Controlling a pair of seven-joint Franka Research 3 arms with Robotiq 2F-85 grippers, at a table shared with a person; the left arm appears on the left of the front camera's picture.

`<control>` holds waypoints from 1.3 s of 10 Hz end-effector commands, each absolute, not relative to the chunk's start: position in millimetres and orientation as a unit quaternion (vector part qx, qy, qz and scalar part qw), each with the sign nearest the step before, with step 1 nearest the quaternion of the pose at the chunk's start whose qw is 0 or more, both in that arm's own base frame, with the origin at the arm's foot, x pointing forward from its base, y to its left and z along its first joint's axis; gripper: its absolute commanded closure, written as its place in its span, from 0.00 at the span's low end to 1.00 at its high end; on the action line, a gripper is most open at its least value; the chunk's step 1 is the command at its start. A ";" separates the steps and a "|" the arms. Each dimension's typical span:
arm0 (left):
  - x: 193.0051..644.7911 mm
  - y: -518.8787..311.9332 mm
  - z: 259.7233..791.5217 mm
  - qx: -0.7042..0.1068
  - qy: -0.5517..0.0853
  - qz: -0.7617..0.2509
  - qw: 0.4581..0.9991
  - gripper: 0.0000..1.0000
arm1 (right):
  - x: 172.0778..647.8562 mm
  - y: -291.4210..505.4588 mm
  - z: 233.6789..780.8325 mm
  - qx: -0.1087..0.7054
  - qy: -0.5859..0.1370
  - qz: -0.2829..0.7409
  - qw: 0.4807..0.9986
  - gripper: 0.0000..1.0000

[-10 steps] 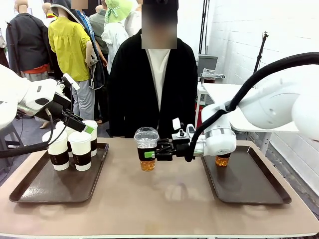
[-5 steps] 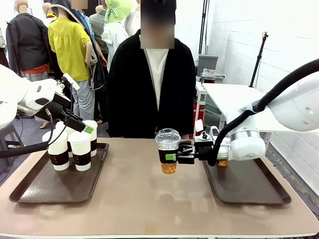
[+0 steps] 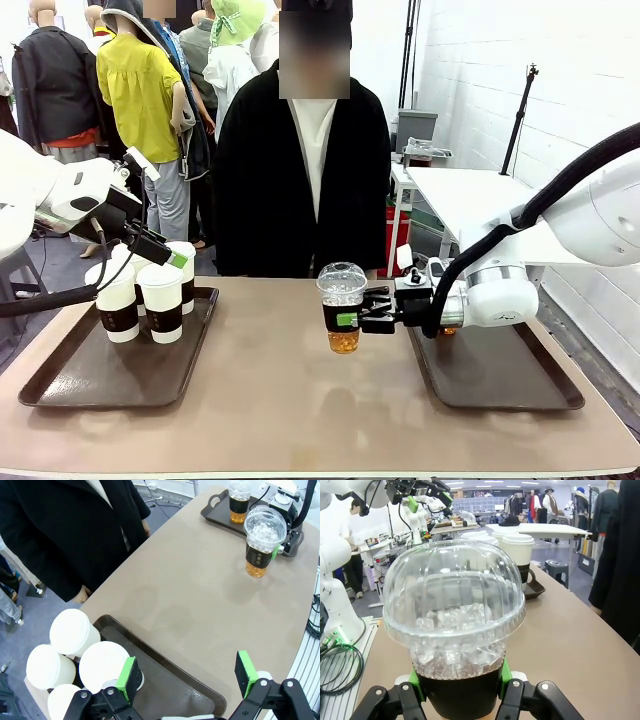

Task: Distribute the coffee onto the tray.
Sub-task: Pick up another iced Americano from the middle of the table and place it on the right Handle tray.

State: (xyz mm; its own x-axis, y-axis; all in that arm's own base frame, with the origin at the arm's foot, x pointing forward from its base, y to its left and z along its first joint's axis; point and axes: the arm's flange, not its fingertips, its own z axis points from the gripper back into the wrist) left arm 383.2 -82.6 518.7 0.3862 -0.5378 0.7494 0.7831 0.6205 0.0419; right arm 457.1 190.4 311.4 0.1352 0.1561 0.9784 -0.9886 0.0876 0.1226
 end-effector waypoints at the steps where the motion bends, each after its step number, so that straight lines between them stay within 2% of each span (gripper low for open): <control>1: 386.6 -79.7 515.8 -0.168 -0.380 -0.412 0.811 0.00 | 457.5 189.4 311.6 0.469 -0.444 0.485 0.590 0.37; 9: 386.6 -79.7 515.8 -0.168 -0.380 -0.412 0.811 0.00 | 412.5 57.1 338.6 0.413 -0.499 0.444 0.619 0.37; 13: 386.6 -79.7 515.8 -0.168 -0.380 -0.412 0.811 0.00 | 395.1 4.9 319.9 0.391 -0.505 0.446 0.627 0.37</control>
State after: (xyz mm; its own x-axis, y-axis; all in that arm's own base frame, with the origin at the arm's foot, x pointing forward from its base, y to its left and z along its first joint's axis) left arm 383.1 -82.8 518.8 0.3857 -0.5383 0.7493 0.7832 0.6203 0.0425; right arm 403.0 9.3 324.0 0.1261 0.1788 0.9758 -0.9469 0.3148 0.0647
